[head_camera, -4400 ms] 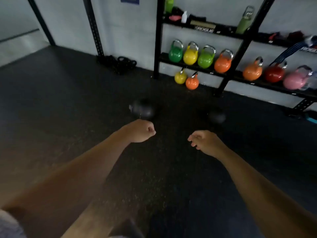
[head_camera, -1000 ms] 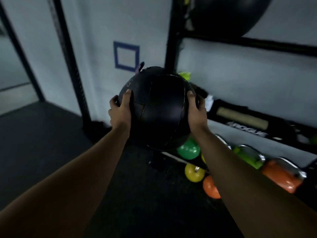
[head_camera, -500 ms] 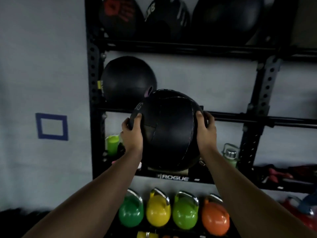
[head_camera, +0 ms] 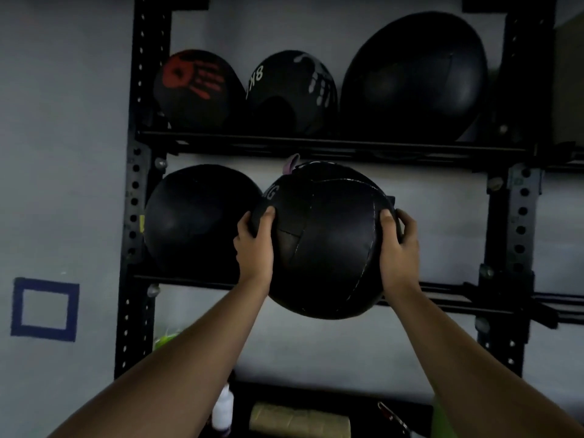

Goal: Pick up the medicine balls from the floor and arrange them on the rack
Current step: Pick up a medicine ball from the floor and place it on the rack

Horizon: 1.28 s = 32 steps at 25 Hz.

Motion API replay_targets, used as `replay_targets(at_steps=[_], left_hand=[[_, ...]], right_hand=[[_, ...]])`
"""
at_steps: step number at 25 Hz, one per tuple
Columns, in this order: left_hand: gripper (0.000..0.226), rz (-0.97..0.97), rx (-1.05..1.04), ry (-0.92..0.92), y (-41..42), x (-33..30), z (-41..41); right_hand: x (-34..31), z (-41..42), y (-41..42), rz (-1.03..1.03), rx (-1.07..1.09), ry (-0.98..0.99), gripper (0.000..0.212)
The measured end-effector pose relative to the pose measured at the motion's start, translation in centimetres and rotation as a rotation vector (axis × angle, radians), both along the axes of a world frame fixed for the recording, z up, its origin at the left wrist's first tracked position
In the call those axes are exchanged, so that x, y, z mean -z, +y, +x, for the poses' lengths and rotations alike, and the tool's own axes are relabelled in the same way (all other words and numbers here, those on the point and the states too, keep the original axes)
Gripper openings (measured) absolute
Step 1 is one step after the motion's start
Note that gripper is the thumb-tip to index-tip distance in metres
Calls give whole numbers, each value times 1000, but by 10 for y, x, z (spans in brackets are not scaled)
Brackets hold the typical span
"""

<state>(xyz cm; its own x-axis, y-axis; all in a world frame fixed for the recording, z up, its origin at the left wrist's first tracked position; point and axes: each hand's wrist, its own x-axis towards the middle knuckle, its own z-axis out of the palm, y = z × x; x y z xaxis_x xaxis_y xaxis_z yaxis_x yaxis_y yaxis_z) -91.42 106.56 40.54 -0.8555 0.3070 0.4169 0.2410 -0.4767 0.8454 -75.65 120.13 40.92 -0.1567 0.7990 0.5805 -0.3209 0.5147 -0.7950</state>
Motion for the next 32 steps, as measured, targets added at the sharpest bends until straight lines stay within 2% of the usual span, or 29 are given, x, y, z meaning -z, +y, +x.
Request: replay_targets(at_steps=[4,10,13,16,19,22,26,32], left_hand=[[96,10,25,36,51,-20,-55],[98,-20,-10,84,115,-29,-94],[80,-50,-119,85,143,-18,-101],[61,14,-235,153,163,0,-111],[37,71,-222,193,180,-2,-124],[32,70,-229,204,185,-6,-130],[34,-23,-245,266,181,-6,-130],[46,-285,-278,395,161,-14,-125]], right_hand=[[-14,-51,46,4,23,54,77],[-15,-101,120,-59,6,74,75],[1,-116,152,-75,2,42,73],[12,-132,178,-99,3,-18,65],[1,-144,200,-137,-12,-121,72],[-3,-149,207,-132,-2,-151,80],[-1,-142,208,-111,-29,-212,79],[-7,-118,201,-9,-23,-398,77]])
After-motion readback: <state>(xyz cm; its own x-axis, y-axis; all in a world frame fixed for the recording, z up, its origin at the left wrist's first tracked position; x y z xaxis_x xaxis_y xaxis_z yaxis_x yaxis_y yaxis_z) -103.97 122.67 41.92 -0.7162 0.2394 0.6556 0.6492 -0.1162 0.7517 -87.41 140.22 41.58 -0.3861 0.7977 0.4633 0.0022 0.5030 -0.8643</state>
